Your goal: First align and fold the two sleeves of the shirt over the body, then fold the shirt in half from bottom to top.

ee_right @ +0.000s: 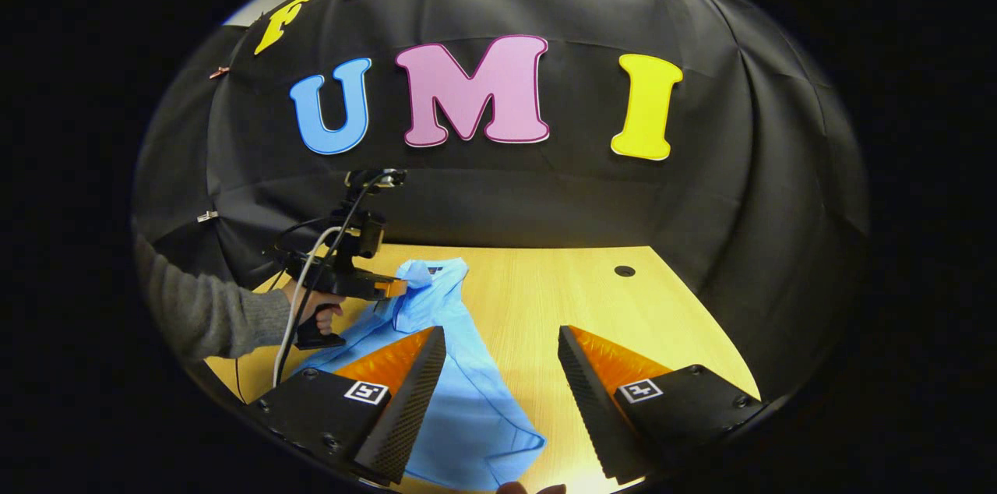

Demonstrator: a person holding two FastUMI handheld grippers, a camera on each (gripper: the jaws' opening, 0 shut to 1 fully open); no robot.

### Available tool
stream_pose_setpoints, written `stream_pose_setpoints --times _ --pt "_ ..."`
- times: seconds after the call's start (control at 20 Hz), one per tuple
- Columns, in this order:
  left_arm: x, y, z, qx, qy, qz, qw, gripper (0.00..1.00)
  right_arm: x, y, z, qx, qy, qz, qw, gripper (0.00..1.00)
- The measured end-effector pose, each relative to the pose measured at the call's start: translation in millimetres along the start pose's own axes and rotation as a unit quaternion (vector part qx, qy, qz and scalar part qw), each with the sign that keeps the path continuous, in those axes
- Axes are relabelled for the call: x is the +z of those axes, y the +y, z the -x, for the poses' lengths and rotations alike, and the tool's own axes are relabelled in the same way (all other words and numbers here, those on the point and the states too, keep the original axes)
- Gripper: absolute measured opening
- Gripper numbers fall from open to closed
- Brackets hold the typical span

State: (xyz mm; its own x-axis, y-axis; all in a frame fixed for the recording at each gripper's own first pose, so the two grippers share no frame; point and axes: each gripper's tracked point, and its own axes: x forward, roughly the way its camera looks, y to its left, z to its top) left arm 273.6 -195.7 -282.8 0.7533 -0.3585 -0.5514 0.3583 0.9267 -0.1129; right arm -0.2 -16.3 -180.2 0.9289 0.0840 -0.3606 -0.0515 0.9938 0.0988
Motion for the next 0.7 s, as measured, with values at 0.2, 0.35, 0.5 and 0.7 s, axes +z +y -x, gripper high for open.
stream_pose_setpoints --times 0.2,0.35,0.5,0.7 --pt "-17 -20 -17 0.001 0.028 -0.029 0.999 0.06 -5 -10 4 -0.006 0.003 -0.004 1.0 0.91" --pt "-30 -26 -25 0.011 0.047 -0.048 0.998 0.06 -9 -17 9 -0.009 0.007 -0.005 1.0 0.91" --pt "-43 -26 -33 0.02 0.067 -0.062 0.996 0.06 -17 -21 14 -0.012 0.013 -0.007 1.0 0.91" --pt "-53 -26 -39 0.024 0.079 -0.079 0.994 0.06 -24 -22 22 -0.012 0.018 -0.007 1.0 0.91"
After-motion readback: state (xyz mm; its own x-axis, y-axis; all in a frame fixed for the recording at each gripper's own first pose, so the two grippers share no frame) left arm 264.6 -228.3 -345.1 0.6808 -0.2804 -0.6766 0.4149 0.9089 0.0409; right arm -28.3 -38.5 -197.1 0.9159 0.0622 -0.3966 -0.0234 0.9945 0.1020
